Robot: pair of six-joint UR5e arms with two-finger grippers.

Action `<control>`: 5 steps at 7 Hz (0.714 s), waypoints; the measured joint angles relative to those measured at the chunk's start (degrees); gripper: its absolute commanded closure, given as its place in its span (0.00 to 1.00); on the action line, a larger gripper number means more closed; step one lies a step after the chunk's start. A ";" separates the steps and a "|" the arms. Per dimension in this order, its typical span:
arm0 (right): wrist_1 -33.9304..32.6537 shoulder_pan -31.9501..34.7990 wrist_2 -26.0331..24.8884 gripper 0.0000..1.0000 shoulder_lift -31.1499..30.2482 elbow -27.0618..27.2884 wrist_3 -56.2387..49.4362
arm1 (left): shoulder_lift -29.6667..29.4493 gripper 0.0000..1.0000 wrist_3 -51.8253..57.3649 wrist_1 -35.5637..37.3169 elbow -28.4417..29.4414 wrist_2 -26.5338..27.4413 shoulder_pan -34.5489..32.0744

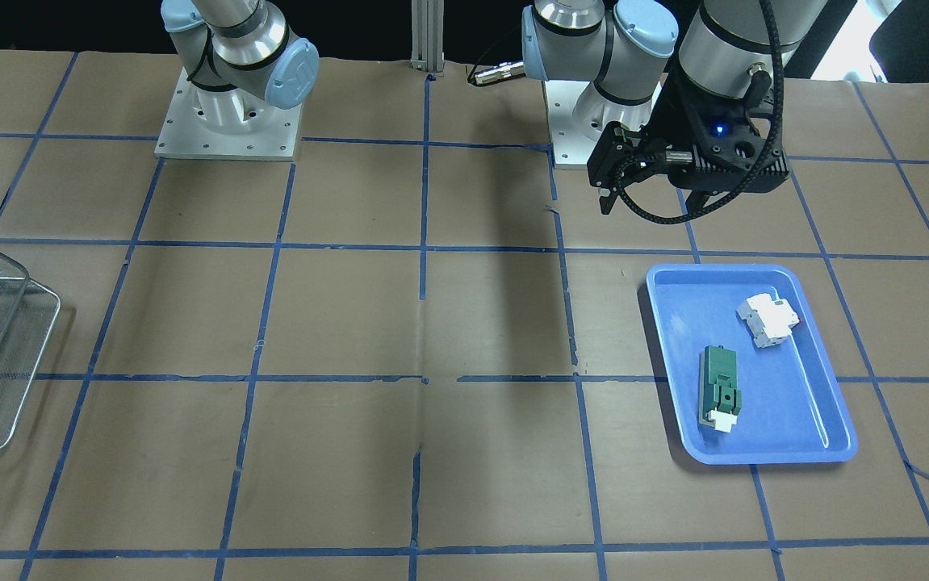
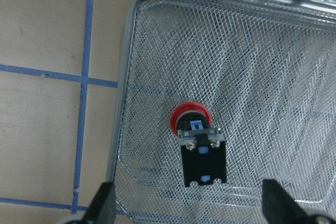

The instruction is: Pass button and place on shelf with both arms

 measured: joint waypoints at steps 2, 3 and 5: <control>2.12 9.21 2.54 0.00 -3.33 0.08 9.46 | 0.10 0.00 -0.05 -0.06 0.01 0.18 0.16; 2.36 14.21 2.98 0.00 -4.35 0.20 16.50 | 0.12 0.00 -0.05 -0.07 0.01 0.16 0.20; 1.96 24.38 3.31 0.00 -4.83 0.46 33.07 | 0.12 0.00 -0.06 -0.07 0.01 0.04 0.26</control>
